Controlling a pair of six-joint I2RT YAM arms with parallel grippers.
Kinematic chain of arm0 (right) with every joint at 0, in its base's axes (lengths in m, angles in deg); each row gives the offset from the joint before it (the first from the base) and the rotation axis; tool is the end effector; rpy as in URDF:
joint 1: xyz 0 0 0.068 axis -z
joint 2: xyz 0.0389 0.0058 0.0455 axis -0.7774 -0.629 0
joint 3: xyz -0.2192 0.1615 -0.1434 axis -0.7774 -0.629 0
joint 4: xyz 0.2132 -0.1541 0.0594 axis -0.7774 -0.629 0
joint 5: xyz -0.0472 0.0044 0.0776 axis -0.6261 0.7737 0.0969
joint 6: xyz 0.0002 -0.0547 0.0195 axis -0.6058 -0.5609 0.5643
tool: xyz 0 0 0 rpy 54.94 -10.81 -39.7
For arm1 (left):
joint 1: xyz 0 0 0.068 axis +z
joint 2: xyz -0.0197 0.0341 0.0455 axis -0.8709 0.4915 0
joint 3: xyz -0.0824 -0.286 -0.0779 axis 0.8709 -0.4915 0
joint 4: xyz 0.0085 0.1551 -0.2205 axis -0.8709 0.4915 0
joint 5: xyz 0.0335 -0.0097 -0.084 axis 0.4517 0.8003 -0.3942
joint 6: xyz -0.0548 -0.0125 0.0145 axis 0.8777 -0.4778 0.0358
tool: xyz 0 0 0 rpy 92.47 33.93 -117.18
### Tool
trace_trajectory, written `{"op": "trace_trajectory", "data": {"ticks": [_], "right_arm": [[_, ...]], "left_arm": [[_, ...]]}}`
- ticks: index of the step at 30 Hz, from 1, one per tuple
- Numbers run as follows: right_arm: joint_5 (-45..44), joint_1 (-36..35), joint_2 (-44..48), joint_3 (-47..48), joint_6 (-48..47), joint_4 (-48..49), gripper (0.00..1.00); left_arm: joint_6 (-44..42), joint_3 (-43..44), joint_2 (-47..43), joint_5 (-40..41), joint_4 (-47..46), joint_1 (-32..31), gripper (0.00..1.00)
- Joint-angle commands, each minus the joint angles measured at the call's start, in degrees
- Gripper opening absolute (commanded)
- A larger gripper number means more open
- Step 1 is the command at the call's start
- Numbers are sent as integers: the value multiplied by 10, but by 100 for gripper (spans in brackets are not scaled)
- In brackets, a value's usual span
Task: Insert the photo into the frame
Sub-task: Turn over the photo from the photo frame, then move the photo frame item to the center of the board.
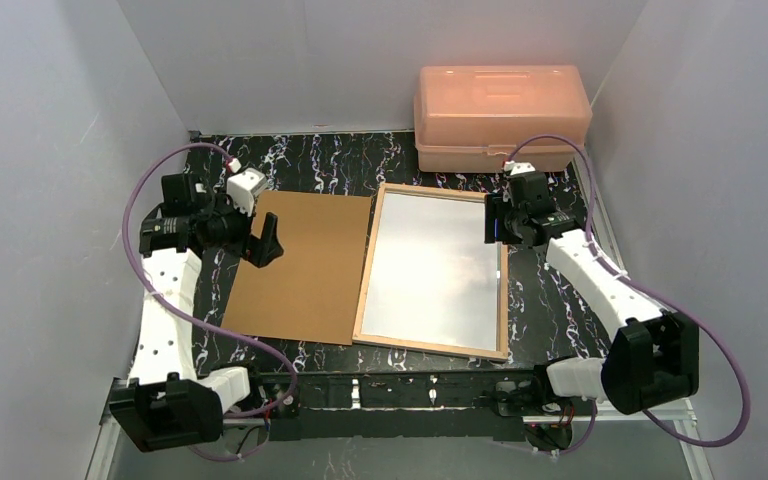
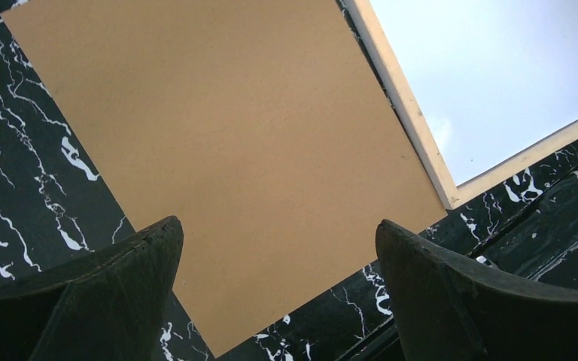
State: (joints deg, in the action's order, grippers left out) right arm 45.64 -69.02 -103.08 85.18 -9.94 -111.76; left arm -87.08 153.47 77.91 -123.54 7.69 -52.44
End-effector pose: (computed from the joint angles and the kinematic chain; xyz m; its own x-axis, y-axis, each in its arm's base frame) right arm 0.2692 0.0799 0.2994 -0.6978 -0.0479 -0.7147 -0.0707 0.9975 0.0022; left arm 0.2086 0.0052 0.3835 -0.4650 0.3421 -0.8165 0.6042 0.7968 -0.0102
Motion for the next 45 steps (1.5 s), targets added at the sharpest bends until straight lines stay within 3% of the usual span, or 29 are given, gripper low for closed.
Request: {"op": "trace_trajectory", "data": {"ticks": [1, 8, 13, 16, 21, 25, 34, 45], "right_arm": [[-29, -20, 36, 41, 32, -3, 69], [-78, -219, -5, 81, 140, 27, 70], [-87, -358, -119, 173, 199, 76, 73], [-84, -402, -218, 254, 218, 84, 73], [-71, -428, -358, 356, 253, 82, 75], [-73, -429, -414, 367, 289, 104, 75], [-84, -427, -447, 356, 307, 103, 75], [-84, -401, -433, 294, 319, 105, 75]], "left_arm": [[-2, 33, 26, 36, 31, 10, 98], [-11, 81, 118, 29, 52, 108, 98], [-36, 89, 181, 52, 64, 163, 84], [-44, 72, 195, 77, 64, 171, 73], [-30, 60, 215, 93, 52, 188, 62], [-20, 59, 241, 98, 37, 201, 53], [-9, 27, 290, 99, -25, 203, 44], [4, 14, 325, 87, -54, 202, 44]]}}
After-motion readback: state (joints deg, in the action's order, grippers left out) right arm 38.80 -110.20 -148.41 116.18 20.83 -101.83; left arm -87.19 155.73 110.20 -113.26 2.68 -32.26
